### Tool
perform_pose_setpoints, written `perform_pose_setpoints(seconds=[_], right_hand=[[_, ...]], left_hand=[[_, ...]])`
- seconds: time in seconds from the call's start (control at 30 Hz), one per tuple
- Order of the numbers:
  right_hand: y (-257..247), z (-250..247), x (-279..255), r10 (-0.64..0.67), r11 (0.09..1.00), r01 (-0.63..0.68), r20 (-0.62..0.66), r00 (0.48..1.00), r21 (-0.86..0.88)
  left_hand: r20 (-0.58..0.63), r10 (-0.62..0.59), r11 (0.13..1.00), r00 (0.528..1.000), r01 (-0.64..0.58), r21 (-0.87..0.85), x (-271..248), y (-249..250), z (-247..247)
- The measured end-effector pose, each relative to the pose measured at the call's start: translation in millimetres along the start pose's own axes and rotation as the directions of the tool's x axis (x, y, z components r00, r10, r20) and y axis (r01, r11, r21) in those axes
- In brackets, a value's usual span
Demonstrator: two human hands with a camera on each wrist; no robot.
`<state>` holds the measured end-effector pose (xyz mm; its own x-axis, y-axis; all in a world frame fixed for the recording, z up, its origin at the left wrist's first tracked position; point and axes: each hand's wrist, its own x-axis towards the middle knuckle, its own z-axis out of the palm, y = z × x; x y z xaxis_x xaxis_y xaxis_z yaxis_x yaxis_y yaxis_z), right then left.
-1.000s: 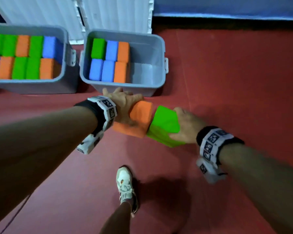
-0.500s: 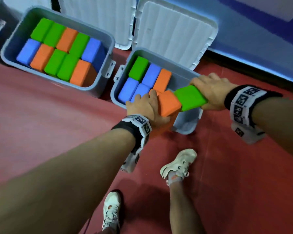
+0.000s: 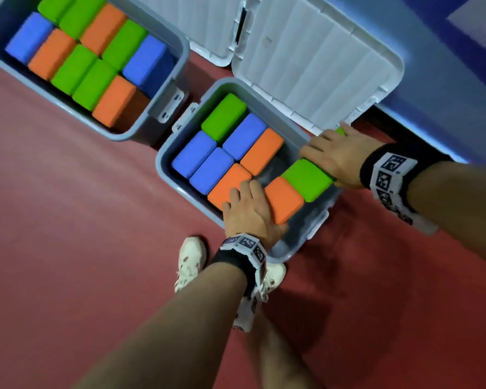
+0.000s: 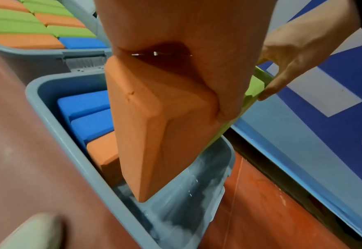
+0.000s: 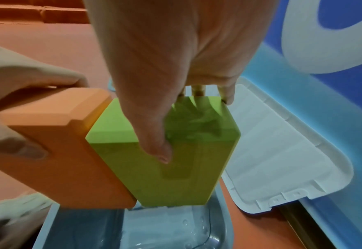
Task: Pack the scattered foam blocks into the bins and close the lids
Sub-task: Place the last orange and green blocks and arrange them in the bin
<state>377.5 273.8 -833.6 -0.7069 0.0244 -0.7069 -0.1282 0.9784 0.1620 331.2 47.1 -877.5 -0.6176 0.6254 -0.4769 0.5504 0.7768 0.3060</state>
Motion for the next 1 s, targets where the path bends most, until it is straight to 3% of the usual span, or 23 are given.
perform_pose_setpoints(seconds=[0.1, 0.27, 0.5, 0.63, 0.77, 0.9, 1.0], right_hand=[[5, 11, 25, -0.072, 0.997, 0.073, 0.061, 0.996, -0.020], [12, 18, 65, -0.081, 0.996, 0.079, 0.050, 0.995, 0.037], [24, 37, 127, -0.167, 0.985, 0.166, 0.013, 0.986, 0.041], [16, 73, 151, -0.206, 0.978, 0.207, -0.112, 0.972, -0.002], [15, 90, 171, -0.223, 0.975, 0.219, -0.171, 0.960, -0.045], [7, 105, 189, -0.271, 0.960, 0.275, -0.059, 0.961, 0.056], [-6, 117, 198, -0.286, 0.953, 0.286, -0.016, 0.958, 0.104]], left_hand=[[0.046, -0.044, 0.999, 0.998, 0.043, 0.031, 14, -3, 14], [0.115, -0.041, 0.997, 0.993, 0.032, 0.076, 51, -21, 13], [0.176, -0.130, 0.991, 0.976, 0.121, 0.062, 93, -34, 33], [0.198, -0.209, 0.978, 0.958, 0.201, 0.060, 104, -35, 73], [0.143, -0.256, 0.966, 0.956, 0.249, 0.066, 115, -36, 109], [0.114, -0.388, 0.919, 0.915, 0.374, 0.127, 117, -33, 147], [0.042, -0.420, 0.903, 0.906, 0.413, 0.117, 118, -37, 172]])
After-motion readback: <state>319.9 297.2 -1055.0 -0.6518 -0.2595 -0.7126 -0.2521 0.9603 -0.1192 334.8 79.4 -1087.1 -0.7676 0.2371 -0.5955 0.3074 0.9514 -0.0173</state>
